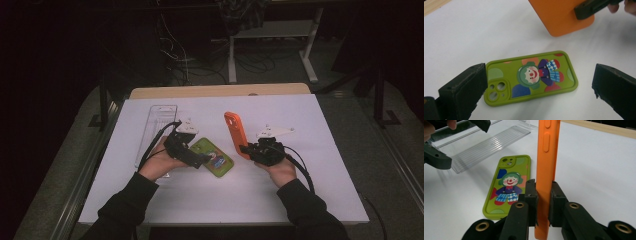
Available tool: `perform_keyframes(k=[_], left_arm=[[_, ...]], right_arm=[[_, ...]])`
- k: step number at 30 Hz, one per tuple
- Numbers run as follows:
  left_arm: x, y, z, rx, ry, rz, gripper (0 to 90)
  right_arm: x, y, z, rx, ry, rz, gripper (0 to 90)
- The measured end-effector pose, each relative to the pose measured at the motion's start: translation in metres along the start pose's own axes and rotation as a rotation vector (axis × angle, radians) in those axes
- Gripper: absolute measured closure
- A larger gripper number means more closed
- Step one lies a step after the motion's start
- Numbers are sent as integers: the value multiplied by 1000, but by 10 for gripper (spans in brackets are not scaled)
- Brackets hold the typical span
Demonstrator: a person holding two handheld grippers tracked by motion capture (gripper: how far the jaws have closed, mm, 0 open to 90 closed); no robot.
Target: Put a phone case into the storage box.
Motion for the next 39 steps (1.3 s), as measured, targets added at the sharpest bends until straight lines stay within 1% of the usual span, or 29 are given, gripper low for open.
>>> perform_keyframes(k=[2,3,5,6,8,10,11,14,15,17,18,20,23,24,25,28,30,32,34,39], left_arm=[[0,-1,-1,-21,-20,8,0],[1,-2,-2,-33,-21,10,0],[2,-4,-5,-55,-30,2,0],[1,-3,-6,-84,-49,5,0],[2,-4,-9,-97,-64,19,0],[2,-4,-12,-110,-75,30,0],[3,-3,-13,-120,-70,36,0],[2,-3,-19,-149,-89,54,0],[3,-4,-20,-150,-80,51,0],[3,-4,-24,-166,-82,59,0],[3,-4,-27,-165,-82,60,0],[2,-4,-32,-182,-84,66,0],[2,-2,-38,-188,-84,73,0],[2,-1,-40,-197,-84,76,0],[2,0,-41,-197,-91,80,0],[1,3,-44,-203,-93,89,0],[1,6,-45,-203,-89,89,0],[2,8,-46,-205,-90,86,0],[3,9,-47,-203,-95,88,0],[3,12,-48,-229,-121,104,0]], right_arm=[[1,0,0,-5,1,-6,784],[1,1,0,-8,0,-8,784],[2,0,0,-5,-2,-5,784],[3,0,0,-8,-6,-6,784],[5,0,0,-8,1,-7,785],[6,-1,-1,-14,-4,-7,785],[7,-1,-1,-10,9,-12,785],[10,-2,-2,-21,4,-17,785],[11,-2,-2,-22,-2,-20,785],[13,-1,-3,-21,4,-24,785],[13,-1,-2,-23,3,-27,785],[15,0,-2,-22,-8,-31,785],[17,1,-3,-28,-9,-34,785],[18,1,-3,-30,-6,-36,785],[18,1,-4,-31,-6,-39,785],[21,1,-5,-38,-12,-44,785],[23,1,-5,-36,-7,-48,785],[25,2,-5,-39,-19,-53,785],[27,2,-5,-35,-23,-63,785],[30,4,-6,-44,-30,-77,785]])
Point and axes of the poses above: each handheld gripper's, and its own axes: y roughly forward along the jaws, z roughly out of its underside, x roughly to its left, the point moved 1 cm from there along y, roughly forward along the jaws
